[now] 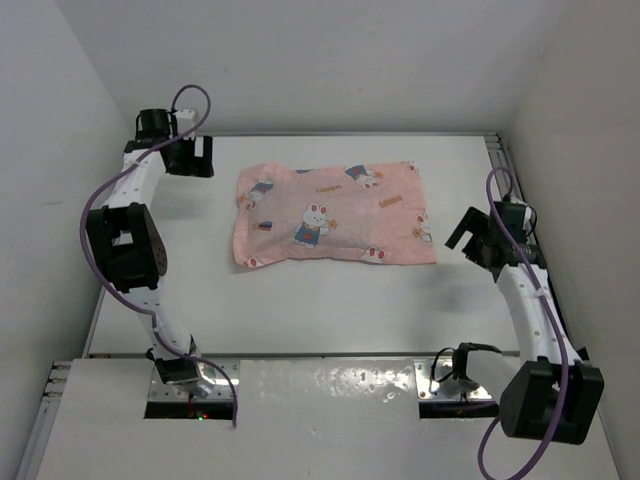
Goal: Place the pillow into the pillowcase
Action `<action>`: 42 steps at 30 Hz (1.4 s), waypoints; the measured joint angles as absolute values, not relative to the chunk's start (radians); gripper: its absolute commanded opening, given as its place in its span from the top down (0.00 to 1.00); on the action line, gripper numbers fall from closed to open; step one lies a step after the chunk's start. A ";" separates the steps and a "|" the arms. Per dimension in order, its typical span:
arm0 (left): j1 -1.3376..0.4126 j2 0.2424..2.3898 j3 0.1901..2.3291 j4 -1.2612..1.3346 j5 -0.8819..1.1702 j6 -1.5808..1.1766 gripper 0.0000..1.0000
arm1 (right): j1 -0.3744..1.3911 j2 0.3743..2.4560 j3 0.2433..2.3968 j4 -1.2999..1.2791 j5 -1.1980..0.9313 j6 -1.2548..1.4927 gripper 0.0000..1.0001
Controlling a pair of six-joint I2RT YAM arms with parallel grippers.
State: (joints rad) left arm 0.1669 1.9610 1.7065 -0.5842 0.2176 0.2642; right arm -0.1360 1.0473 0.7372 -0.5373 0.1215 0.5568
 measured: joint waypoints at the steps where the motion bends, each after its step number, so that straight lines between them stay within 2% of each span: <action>1: 0.165 1.949 1.694 -0.588 0.219 0.270 0.00 | -0.137 1.044 0.737 -0.541 0.121 0.556 0.01; 23: 0.185 1.853 1.571 -0.640 0.228 0.321 0.00 | -0.162 0.952 0.745 -0.585 0.215 0.528 0.01; 42: 0.186 1.843 1.550 -0.640 0.229 0.329 0.00 | -0.162 0.929 0.745 -0.578 0.262 0.548 0.01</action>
State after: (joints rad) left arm 0.1864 1.8435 1.5501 -0.6403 0.2287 0.3286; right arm -0.1623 0.9287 0.7448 -0.5781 0.2623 0.5484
